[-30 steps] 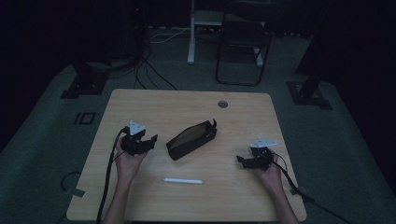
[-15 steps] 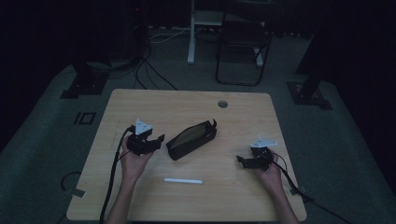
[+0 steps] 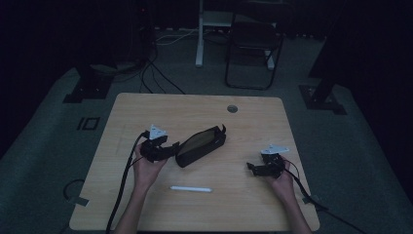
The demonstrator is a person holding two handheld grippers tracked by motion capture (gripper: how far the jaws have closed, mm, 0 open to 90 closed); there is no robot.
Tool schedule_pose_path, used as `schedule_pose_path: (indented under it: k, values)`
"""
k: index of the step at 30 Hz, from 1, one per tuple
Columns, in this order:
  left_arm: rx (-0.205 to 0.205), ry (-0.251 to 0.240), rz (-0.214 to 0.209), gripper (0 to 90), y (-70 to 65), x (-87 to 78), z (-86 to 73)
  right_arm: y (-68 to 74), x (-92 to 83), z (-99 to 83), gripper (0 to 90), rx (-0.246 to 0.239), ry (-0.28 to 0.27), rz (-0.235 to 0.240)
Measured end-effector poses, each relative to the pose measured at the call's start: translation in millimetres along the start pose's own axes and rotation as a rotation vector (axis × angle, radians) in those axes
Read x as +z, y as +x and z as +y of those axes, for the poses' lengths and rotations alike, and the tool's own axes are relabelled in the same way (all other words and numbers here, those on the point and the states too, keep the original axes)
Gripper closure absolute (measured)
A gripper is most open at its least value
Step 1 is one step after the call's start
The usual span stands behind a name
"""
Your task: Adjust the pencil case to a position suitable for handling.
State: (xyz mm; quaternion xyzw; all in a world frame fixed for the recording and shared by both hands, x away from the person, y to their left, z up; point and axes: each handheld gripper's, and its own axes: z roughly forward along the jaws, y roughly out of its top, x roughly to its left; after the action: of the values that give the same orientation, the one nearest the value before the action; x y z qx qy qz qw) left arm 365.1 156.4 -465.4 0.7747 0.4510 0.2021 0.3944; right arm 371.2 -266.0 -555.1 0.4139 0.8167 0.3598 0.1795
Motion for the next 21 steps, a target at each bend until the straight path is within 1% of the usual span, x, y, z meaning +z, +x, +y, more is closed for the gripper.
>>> schedule_pose_path:
  k: [4,6,10,12,15,21]
  values:
    - [0.004,0.013,-0.013,45.4,-2.1,6.0,-0.9,0.0,0.0,0.0,17.5,0.001,0.000,0.000]
    - [0.001,0.015,-0.005,46.9,-3.4,8.4,-1.2,0.1,0.0,0.0,17.5,0.001,0.000,0.000]
    - [0.003,0.026,-0.009,48.3,-5.9,13.8,-1.8,0.0,0.0,0.0,17.5,0.001,0.000,0.000]
    - [0.008,0.029,-0.007,48.5,-6.5,15.2,-1.9,0.0,0.0,0.0,17.5,0.000,-0.001,0.000]
    - [0.025,0.050,0.001,48.8,-9.3,21.1,-3.1,0.0,0.0,0.0,17.5,0.000,-0.001,0.000]
    - [0.042,0.071,0.003,51.5,-11.5,29.3,-5.4,0.0,0.0,0.0,17.5,0.000,0.000,0.000]
